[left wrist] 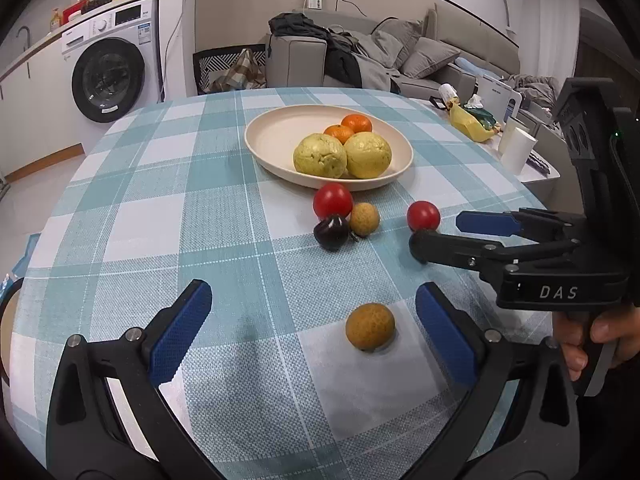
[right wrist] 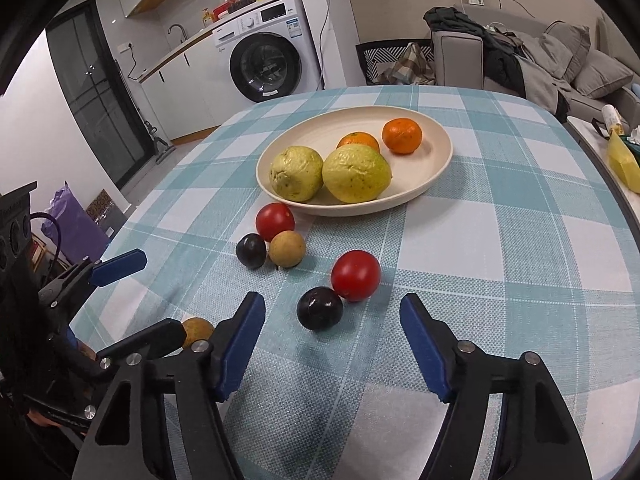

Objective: Organize fruits
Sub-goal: 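Move both open tools back to the small fruits beside the plate, then grasp the small brown round fruit with the left tool while the right tool grasps a dark plum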

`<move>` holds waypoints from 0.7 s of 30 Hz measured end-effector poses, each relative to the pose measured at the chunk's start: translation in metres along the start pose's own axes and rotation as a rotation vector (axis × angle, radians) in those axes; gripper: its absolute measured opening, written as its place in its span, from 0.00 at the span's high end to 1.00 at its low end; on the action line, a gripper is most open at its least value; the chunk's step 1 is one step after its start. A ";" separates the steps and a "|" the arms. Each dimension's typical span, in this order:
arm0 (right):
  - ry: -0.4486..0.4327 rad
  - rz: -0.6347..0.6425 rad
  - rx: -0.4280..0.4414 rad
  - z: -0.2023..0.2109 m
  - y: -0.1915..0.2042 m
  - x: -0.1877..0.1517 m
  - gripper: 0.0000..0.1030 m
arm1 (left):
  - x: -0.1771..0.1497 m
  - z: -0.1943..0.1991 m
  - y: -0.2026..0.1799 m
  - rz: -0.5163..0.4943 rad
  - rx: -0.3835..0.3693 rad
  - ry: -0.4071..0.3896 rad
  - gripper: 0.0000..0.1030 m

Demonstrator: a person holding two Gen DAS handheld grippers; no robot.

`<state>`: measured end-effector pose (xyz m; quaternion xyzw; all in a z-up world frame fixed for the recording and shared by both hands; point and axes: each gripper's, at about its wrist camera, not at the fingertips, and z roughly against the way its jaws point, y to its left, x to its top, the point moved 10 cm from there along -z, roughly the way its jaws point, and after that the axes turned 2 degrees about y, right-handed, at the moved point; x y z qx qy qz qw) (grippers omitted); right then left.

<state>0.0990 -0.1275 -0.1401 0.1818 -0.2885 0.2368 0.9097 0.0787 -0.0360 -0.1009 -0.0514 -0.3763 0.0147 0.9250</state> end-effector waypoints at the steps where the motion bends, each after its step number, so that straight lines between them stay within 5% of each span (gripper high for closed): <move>1: 0.002 0.002 0.001 -0.001 0.001 -0.001 0.31 | -0.001 -0.001 -0.001 -0.003 -0.002 0.009 0.02; 9: 0.027 0.016 0.005 -0.007 0.005 -0.005 0.36 | -0.006 -0.004 -0.010 -0.044 -0.022 0.041 0.05; 21: 0.052 0.017 0.026 -0.012 0.007 -0.009 0.46 | -0.018 -0.014 -0.025 -0.097 -0.085 0.108 0.42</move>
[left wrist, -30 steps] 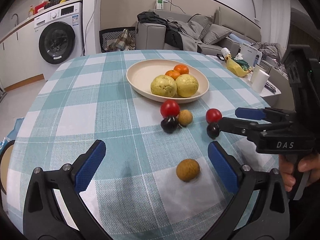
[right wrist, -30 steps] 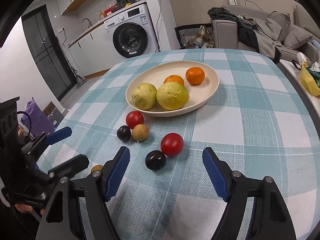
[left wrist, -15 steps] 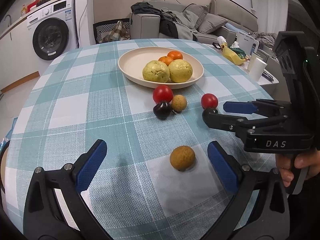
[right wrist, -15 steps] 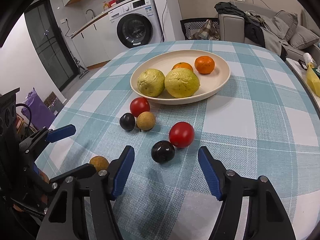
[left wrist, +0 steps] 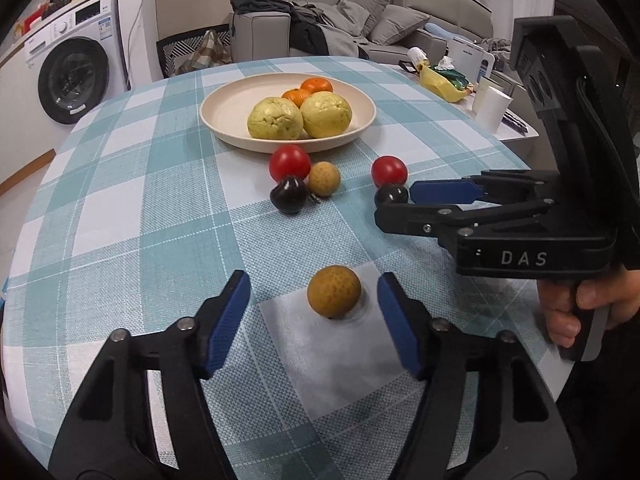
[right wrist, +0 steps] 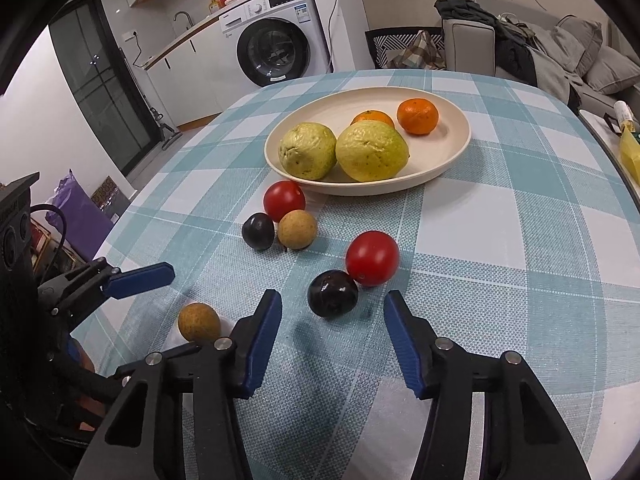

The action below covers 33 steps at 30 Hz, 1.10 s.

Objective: Organize fruits
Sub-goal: 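Grasp the small brown round fruit with the left tool while the right tool grasps a dark plum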

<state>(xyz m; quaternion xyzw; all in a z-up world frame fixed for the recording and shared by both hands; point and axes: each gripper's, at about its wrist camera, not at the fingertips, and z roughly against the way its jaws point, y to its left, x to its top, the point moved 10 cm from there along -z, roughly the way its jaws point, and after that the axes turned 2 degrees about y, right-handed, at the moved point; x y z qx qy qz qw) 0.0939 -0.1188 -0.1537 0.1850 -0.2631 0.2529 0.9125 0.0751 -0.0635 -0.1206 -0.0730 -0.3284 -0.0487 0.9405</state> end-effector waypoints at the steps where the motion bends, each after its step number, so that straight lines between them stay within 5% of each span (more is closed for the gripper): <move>1: 0.000 0.002 -0.001 0.000 0.000 0.000 0.47 | -0.001 -0.001 -0.001 0.002 -0.010 0.004 0.46; 13: 0.006 0.021 -0.026 -0.005 0.003 0.004 0.53 | -0.006 -0.007 -0.011 -0.017 -0.078 0.033 0.75; 21: 0.014 0.055 -0.061 -0.008 0.005 0.005 0.59 | -0.005 -0.006 -0.010 -0.007 -0.089 0.026 0.75; 25: 0.016 0.066 -0.058 -0.008 0.006 0.005 0.73 | -0.003 -0.006 -0.008 0.000 -0.095 0.019 0.75; 33: 0.005 0.055 -0.010 -0.002 0.007 0.005 0.74 | 0.003 -0.001 -0.004 0.024 -0.102 -0.009 0.76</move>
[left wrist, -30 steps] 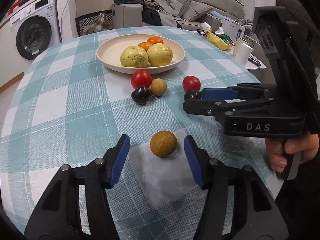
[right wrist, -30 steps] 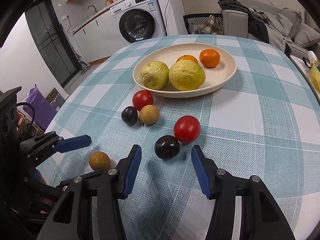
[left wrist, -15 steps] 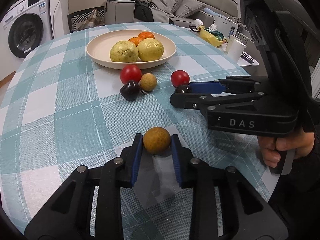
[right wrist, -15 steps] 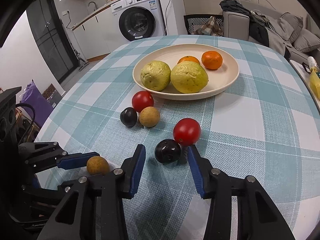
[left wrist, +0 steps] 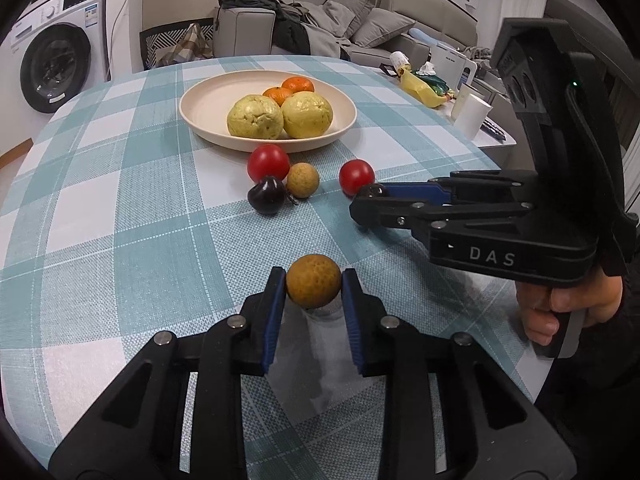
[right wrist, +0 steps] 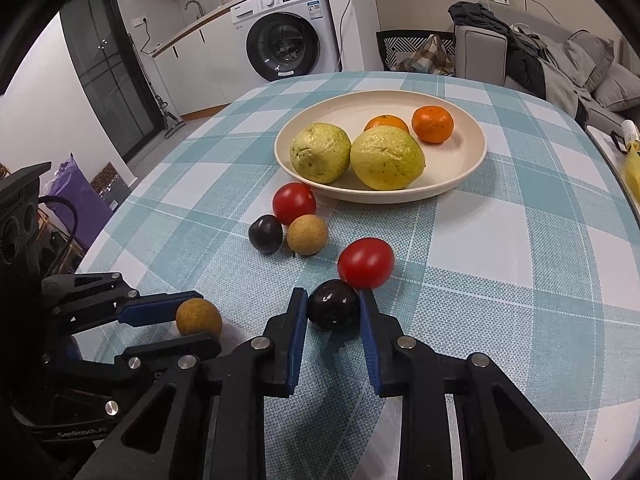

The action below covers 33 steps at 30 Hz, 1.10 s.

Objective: Organize fruits
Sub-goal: 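Grasp the small brown round fruit with the left tool while the right tool grasps a dark plum, then carry the brown fruit and the plum onto the cream plate and open both tools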

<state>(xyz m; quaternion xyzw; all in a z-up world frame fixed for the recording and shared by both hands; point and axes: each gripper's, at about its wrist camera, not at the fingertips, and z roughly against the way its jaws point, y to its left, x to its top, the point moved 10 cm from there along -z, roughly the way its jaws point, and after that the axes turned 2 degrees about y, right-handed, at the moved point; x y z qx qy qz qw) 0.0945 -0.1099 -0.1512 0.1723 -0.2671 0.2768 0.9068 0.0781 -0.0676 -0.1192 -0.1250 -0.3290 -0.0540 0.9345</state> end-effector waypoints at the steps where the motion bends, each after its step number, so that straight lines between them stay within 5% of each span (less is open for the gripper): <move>1: -0.005 -0.002 0.005 0.002 0.001 0.001 0.74 | 0.001 0.001 0.000 0.001 0.001 -0.007 0.75; 11: -0.100 -0.011 0.054 0.024 0.006 0.015 0.74 | 0.020 0.014 0.010 0.024 0.021 -0.082 0.75; 33: -0.231 -0.073 0.006 0.048 -0.025 0.055 0.74 | 0.092 0.028 0.042 0.047 0.115 -0.243 0.75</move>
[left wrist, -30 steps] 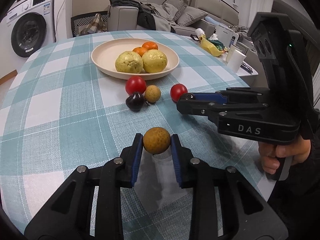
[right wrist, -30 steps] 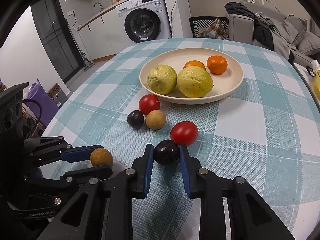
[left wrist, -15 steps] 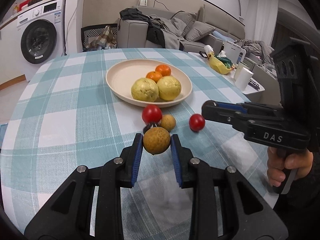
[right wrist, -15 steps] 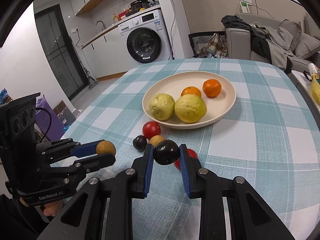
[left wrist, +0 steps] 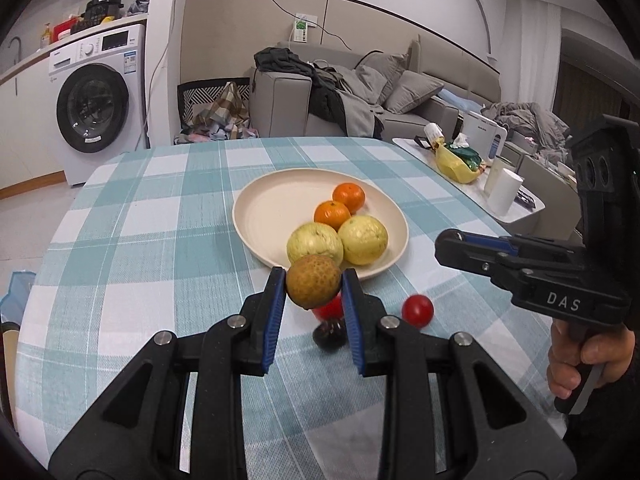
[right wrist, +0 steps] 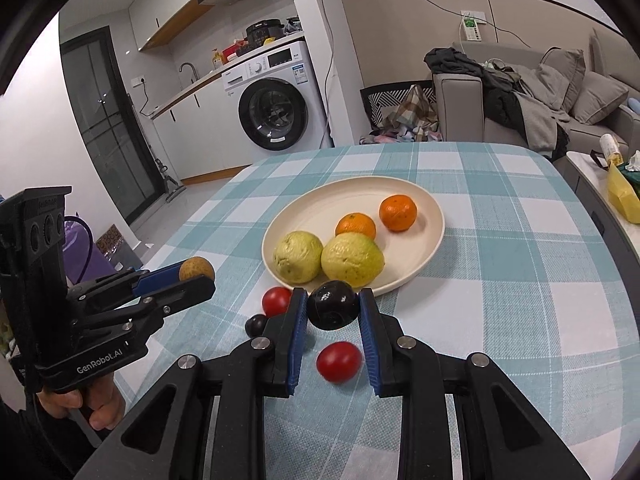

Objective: Organize fruits
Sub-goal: 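Carry the brown fruit and the plum onto the cream plate and open both tools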

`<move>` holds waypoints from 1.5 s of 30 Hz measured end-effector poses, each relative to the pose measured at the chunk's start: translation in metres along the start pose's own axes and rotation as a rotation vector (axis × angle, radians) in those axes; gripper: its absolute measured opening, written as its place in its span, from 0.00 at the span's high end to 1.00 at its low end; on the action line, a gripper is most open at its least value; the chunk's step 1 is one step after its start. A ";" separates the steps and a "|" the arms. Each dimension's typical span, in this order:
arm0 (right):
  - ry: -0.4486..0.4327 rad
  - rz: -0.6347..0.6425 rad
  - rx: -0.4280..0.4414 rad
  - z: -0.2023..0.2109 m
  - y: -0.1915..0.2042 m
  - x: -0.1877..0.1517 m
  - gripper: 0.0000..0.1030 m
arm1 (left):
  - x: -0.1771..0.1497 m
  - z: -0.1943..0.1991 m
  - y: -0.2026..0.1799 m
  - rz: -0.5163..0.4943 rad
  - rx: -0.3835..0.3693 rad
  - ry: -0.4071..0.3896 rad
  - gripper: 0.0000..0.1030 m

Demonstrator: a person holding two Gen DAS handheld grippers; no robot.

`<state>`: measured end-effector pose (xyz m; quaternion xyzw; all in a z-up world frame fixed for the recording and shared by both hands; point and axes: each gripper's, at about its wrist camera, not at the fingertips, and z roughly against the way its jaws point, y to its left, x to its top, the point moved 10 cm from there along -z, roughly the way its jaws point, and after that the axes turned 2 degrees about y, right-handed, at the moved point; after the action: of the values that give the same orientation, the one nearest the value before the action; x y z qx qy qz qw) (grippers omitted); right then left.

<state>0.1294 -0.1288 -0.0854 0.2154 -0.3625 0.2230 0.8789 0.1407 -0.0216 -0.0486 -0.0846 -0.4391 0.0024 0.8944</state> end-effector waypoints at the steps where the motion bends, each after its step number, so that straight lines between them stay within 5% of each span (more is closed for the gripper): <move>1: -0.004 0.000 -0.002 0.000 -0.001 0.001 0.74 | 0.003 -0.002 0.001 0.006 -0.001 -0.004 0.75; 25: -0.049 -0.046 -0.026 -0.015 -0.020 0.034 0.74 | 0.046 -0.050 0.022 0.034 0.056 -0.026 0.75; 45: -0.040 -0.093 -0.077 -0.043 -0.047 0.035 0.74 | 0.048 -0.097 0.038 0.028 0.059 0.014 0.75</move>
<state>0.2005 -0.1353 -0.0977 0.2024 -0.3780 0.1631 0.8886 0.2492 0.0046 -0.0754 -0.0641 -0.4312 0.0274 0.8995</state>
